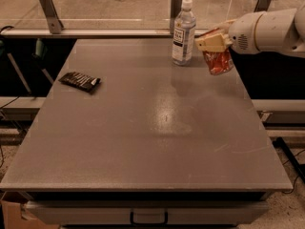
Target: Move coke can near blue plastic bottle
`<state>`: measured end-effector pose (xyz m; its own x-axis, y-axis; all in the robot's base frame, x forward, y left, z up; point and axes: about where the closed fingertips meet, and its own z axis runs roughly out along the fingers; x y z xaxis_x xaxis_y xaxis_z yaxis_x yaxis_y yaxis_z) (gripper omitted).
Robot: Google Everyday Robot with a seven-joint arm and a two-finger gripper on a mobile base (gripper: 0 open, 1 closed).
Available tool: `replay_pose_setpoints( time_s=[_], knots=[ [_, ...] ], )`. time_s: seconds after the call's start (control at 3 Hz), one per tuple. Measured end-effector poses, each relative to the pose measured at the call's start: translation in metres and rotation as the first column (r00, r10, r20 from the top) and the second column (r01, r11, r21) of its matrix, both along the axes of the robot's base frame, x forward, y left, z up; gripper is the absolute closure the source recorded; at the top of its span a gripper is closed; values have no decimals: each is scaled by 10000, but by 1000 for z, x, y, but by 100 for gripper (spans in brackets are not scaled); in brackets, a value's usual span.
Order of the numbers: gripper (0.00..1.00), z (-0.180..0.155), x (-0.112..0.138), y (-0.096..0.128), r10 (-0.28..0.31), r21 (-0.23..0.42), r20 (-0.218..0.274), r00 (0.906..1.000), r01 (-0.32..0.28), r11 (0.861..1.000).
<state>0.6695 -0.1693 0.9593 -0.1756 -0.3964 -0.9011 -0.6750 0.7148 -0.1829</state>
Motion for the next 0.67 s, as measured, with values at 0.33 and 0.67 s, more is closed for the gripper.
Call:
replay_pose_setpoints(
  time_s=[0.33, 0.67],
  knots=[
    [100, 7, 16, 0, 161, 224, 748, 9971, -178, 9996],
    [100, 12, 41, 2, 511, 580, 1739, 9834, -621, 9964]
  ],
)
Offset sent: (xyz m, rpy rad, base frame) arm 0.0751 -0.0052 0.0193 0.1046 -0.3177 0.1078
